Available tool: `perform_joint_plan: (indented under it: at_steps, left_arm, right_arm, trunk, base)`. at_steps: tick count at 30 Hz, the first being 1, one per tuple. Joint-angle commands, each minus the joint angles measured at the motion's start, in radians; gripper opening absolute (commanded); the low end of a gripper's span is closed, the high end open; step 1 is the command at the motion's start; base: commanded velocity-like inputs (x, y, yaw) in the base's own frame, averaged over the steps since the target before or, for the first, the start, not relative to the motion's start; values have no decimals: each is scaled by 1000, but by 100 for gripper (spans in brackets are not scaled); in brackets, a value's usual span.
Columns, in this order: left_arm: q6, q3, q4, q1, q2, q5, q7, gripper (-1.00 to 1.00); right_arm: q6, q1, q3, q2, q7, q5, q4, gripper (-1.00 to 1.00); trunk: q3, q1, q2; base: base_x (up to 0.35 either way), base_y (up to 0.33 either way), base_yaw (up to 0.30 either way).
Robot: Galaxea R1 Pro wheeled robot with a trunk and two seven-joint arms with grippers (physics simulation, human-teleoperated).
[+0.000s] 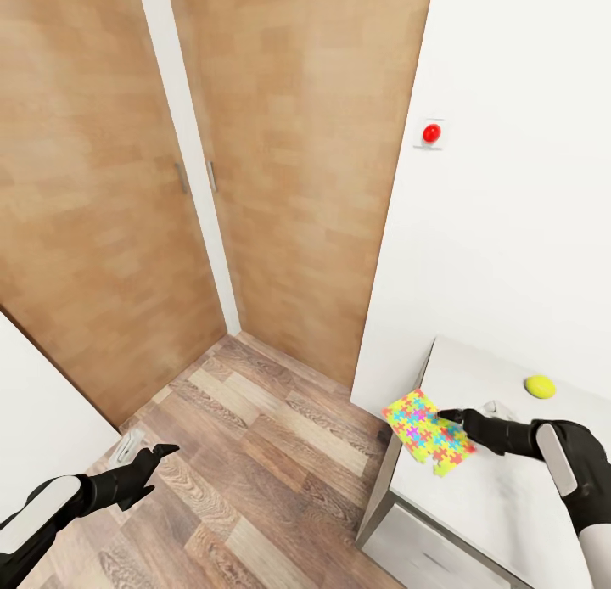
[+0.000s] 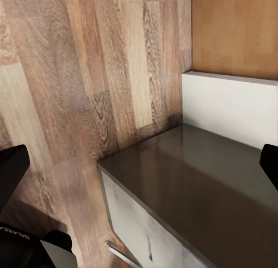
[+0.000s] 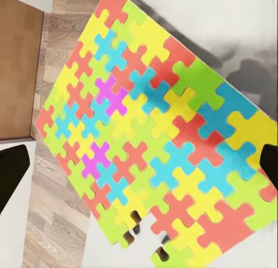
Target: Put all the toys in the child's room - the three board games (two on the bed and one on the table), the two jigsaw puzzles on the table, and the tennis ball on the table - inside the toy box on the table in the child's room.
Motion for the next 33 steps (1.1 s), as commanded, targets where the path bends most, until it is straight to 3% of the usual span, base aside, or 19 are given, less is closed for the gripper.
perform_joint_plan:
  at_steps: [1, 9, 18, 20, 25, 33]
  left_arm:
    - [0, -3, -2, -1, 1, 11, 9, 100]
    - [0, -3, -2, -1, 1, 11, 9, 100]
    - [-1, -4, -2, -1, 1, 11, 9, 100]
    - [-9, -6, -7, 11, -10, -1, -3, 100]
    - [-4, -6, -15, 20, -39, -13, -31, 100]
    - [-4, -6, -15, 20, -40, -13, -76, 100]
  right_arm:
    - [4, -1, -3, 0, 9, 8, -1, 100]
    - [4, 65, -73, -1, 10, 8, -139, 100]
    - [4, 99, -117, -1, 11, 7, -207, 100]
    - [-7, 111, -128, -6, 22, 7, -218, 100]
    - [-10, 132, -122, -4, 43, 7, -243, 100]
    - [-10, 132, -122, -4, 43, 7, -243, 100]
  trunk:
    - [-2, 1, -2]
    - [-2, 1, -2]
    - [-2, 1, -2]
    - [-2, 1, -2]
    - [-2, 1, -2]
    - [-2, 1, -2]
  base:
    - [0, 0, 0]
    - [0, 0, 0]
    - [0, 0, 0]
    - [0, 0, 0]
    - [0, 0, 0]
    - [0, 0, 0]
